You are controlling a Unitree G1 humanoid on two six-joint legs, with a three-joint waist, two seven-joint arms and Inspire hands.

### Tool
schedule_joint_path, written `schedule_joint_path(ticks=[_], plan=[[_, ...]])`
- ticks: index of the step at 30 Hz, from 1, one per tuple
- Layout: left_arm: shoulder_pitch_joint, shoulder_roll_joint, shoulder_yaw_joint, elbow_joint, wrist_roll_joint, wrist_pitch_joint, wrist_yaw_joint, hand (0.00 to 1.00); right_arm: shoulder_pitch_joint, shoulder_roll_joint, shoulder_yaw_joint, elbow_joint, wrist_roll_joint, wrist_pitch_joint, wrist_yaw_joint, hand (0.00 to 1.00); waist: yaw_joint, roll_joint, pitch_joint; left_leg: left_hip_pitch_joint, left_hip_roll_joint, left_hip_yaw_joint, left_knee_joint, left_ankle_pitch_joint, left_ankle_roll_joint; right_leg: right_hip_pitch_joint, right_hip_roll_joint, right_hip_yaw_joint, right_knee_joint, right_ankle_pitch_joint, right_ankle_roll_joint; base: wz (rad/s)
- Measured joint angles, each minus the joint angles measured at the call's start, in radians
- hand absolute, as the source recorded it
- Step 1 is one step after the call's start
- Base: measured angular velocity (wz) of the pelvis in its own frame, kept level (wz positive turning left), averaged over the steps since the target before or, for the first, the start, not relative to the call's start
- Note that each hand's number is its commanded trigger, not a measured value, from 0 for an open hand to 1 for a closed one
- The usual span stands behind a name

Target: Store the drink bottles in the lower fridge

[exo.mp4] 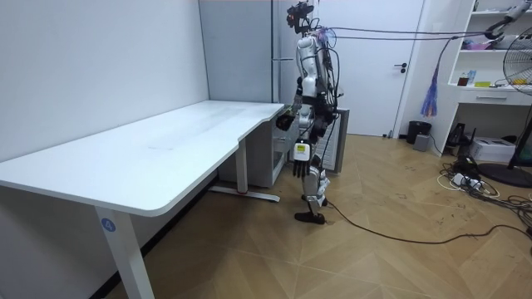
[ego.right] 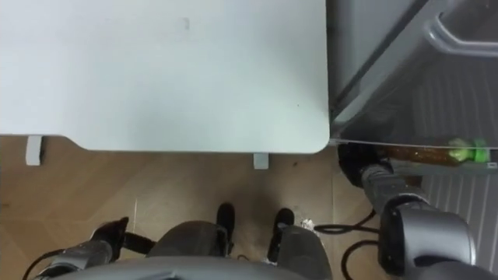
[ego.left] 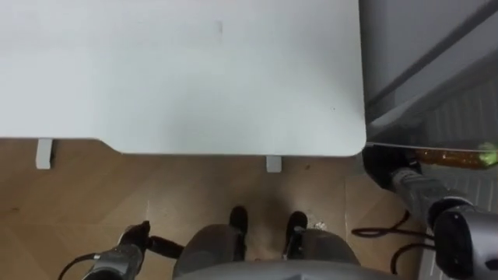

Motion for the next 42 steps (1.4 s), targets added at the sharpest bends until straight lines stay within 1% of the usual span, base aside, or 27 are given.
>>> schedule_joint_path(ticks=[1,2,4,6,7,9,13,14,15,16,19,23,27,34,37,42], plan=[[-0.001,0.001,-0.004,0.002,-0.004,-0.001,-0.001,0.00,-0.009,-0.003,-0.005,0.000,0.004,0.000,0.000,1.00,-0.001,-0.001,0.0009,-0.003,0.000,0.000,-0.001,0.000,0.000,-0.005,0.000,0.000,0.001,0.000,0.000,0.00],[-0.005,0.006,-0.006,0.005,-0.007,-0.001,-0.004,0.00,-0.015,-0.008,-0.007,0.005,0.002,0.001,-0.007,1.00,0.001,-0.005,0.0040,-0.007,0.000,0.004,-0.002,0.001,0.000,-0.011,-0.001,0.001,0.002,0.000,0.000,-0.05],[-0.014,0.016,-0.006,0.005,-0.005,0.000,-0.017,0.00,-0.027,-0.028,-0.007,0.005,-0.008,0.022,-0.008,1.00,0.016,-0.016,0.0104,-0.024,0.002,0.029,-0.002,0.003,0.003,-0.039,-0.004,0.008,0.017,0.000,0.000,-0.13],[-0.025,0.018,-0.006,0.003,-0.005,0.001,-0.019,0.00,-0.039,-0.048,-0.006,0.005,-0.026,0.030,-0.009,1.00,0.022,-0.021,0.0143,-0.041,0.001,0.038,-0.001,0.004,0.005,-0.062,-0.007,0.015,0.022,0.000,0.000,-0.13],[-0.031,0.023,-0.006,0.004,-0.006,0.001,-0.019,0.00,-0.049,-0.053,-0.004,0.005,-0.030,0.031,-0.011,1.00,0.025,-0.028,0.0183,-0.051,0.001,0.048,0.000,0.005,0.007,-0.080,-0.009,0.022,0.035,0.000,0.000,-0.11],[-0.038,0.028,-0.008,0.006,-0.006,0.002,-0.018,0.00,-0.059,-0.055,-0.003,0.005,-0.030,0.031,-0.013,1.00,0.025,-0.031,0.0205,-0.065,0.001,0.056,0.005,0.006,0.009,-0.094,-0.010,0.024,0.040,0.000,0.000,-0.03],[-0.041,0.030,-0.008,0.006,-0.006,0.002,-0.019,0.00,-0.077,-0.067,-0.003,0.005,-0.030,0.031,-0.025,1.00,0.026,-0.030,0.0204,-0.097,0.000,0.059,0.025,0.008,0.011,-0.125,-0.016,0.024,0.059,0.000,0.000,0.00],[-0.041,0.032,-0.008,0.007,-0.005,0.002,-0.019,0.00,-0.080,-0.070,-0.003,0.005,-0.030,0.031,-0.028,0.90,0.027,-0.030,0.0203,-0.103,0.000,0.059,0.027,0.008,0.011,-0.133,-0.017,0.024,0.065,0.000,0.000,0.00],[-0.041,0.033,-0.008,0.008,-0.007,0.002,-0.018,0.00,-0.092,-0.080,-0.004,0.005,-0.033,0.031,-0.037,0.28,0.029,-0.029,0.0205,-0.120,0.000,0.059,0.037,0.008,0.011,-0.148,-0.020,0.024,0.072,0.000,0.000,0.00],[-0.040,0.035,-0.009,0.015,-0.009,0.002,-0.016,0.00,-0.103,-0.092,-0.004,0.005,-0.034,0.031,-0.050,0.00,0.033,-0.026,0.0207,-0.132,-0.001,0.059,0.045,0.008,0.011,-0.161,-0.019,0.025,0.081,0.000,-0.001,0.00],[-0.033,0.043,-0.012,0.020,-0.016,0.009,0.003,0.00,-0.114,-0.114,-0.004,0.005,-0.033,0.031,-0.073,0.00,0.047,-0.022,0.0210,-0.148,0.000,0.059,0.058,0.008,0.011,-0.175,-0.020,0.026,0.090,0.002,-0.003,0.00],[-0.024,0.056,-0.031,0.020,-0.016,0.011,0.013,0.00,-0.122,-0.119,-0.003,0.005,-0.032,0.031,-0.096,0.00,0.050,-0.022,0.0209,-0.154,0.000,0.059,0.072,0.008,0.011,-0.180,-0.022,0.026,0.103,0.002,-0.004,0.00],[-0.023,0.057,-0.031,0.019,-0.016,0.013,0.024,0.00,-0.123,-0.123,-0.003,0.004,-0.034,0.031,-0.106,0.00,0.048,-0.021,0.0208,-0.158,0.000,0.058,0.079,0.009,0.013,-0.180,-0.022,0.026,0.104,0.004,-0.005,0.00],[-0.024,0.058,-0.032,0.016,-0.016,0.023,0.030,0.00,-0.123,-0.149,0.017,-0.003,-0.037,0.021,-0.111,0.00,0.047,-0.016,0.0182,-0.158,0.000,0.059,0.079,0.009,0.013,-0.181,-0.022,0.028,0.104,0.004,-0.005,0.00],[-0.024,0.058,-0.031,0.016,-0.015,0.023,0.031,0.00,-0.124,-0.150,0.017,-0.004,-0.037,0.023,-0.108,0.00,0.047,-0.015,0.0177,-0.158,0.000,0.060,0.079,0.009,0.013,-0.181,-0.022,0.029,0.105,0.004,-0.005,0.00],[-0.026,0.058,-0.030,0.016,-0.015,0.023,0.032,0.00,-0.124,-0.151,0.017,-0.003,-0.039,0.019,-0.108,0.00,0.049,-0.011,0.0162,-0.153,0.001,0.075,0.080,0.009,0.014,-0.181,-0.023,0.029,0.112,0.004,-0.005,0.00]])
